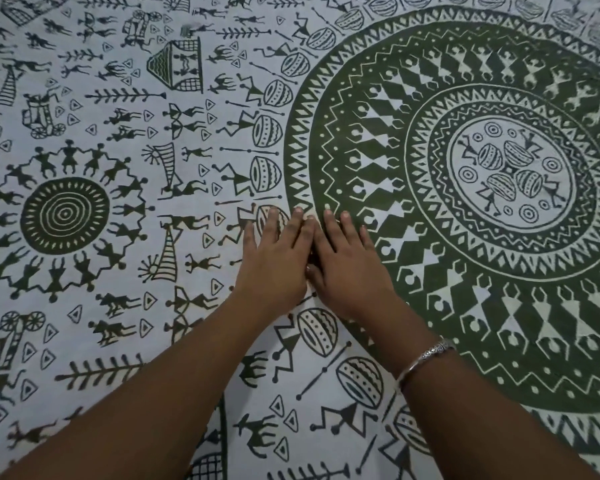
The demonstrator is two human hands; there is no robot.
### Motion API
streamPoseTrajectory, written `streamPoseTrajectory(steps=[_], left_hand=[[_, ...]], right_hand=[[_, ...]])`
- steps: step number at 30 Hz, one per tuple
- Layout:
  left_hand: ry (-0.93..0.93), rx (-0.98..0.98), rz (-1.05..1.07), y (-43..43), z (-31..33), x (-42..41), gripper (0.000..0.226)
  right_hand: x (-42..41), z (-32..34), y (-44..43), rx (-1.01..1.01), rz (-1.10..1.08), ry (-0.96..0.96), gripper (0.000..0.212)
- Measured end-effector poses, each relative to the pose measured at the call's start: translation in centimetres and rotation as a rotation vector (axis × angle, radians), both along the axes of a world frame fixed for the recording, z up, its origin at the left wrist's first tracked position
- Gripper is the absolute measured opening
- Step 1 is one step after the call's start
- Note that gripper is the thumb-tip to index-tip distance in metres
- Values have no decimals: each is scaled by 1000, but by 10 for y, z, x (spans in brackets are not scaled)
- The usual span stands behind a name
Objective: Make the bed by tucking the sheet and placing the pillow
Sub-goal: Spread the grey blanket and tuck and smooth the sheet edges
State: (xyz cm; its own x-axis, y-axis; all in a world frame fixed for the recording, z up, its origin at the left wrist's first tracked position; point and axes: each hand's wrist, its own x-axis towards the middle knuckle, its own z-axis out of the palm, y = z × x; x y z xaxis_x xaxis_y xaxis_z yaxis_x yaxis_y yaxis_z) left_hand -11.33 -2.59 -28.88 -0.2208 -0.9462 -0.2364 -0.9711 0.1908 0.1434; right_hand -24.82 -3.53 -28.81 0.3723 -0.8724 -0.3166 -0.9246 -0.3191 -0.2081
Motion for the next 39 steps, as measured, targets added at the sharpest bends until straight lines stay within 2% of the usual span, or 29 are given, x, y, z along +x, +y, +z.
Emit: streamPoseTrajectory(steps=[7, 13, 17, 20, 24, 32, 39], left_hand=[[-47, -31, 14, 8, -12, -43, 70], [-18, -59, -15, 5, -16, -84, 67], [-7, -68, 60, -4, -16, -104, 69], [-6, -63, 106, -5, -15, -125, 70], [-29, -59, 64, -10, -16, -145, 69], [-77, -55, -18, -24, -21, -201, 71], [-127, -58, 29, -29, -24, -240, 70]], right_hand=[[-52, -7, 8, -48, 14, 10, 62], [-100, -11, 13, -68, -31, 38, 62], [-119, -11, 10, -99, -87, 45, 62], [-132, -12, 2, -93, -10, 43, 61], [-161, -15, -11, -93, 67, 41, 61], [-216, -18, -14, -120, -75, 89, 61], [-246, -25, -21, -169, -95, -59, 60]])
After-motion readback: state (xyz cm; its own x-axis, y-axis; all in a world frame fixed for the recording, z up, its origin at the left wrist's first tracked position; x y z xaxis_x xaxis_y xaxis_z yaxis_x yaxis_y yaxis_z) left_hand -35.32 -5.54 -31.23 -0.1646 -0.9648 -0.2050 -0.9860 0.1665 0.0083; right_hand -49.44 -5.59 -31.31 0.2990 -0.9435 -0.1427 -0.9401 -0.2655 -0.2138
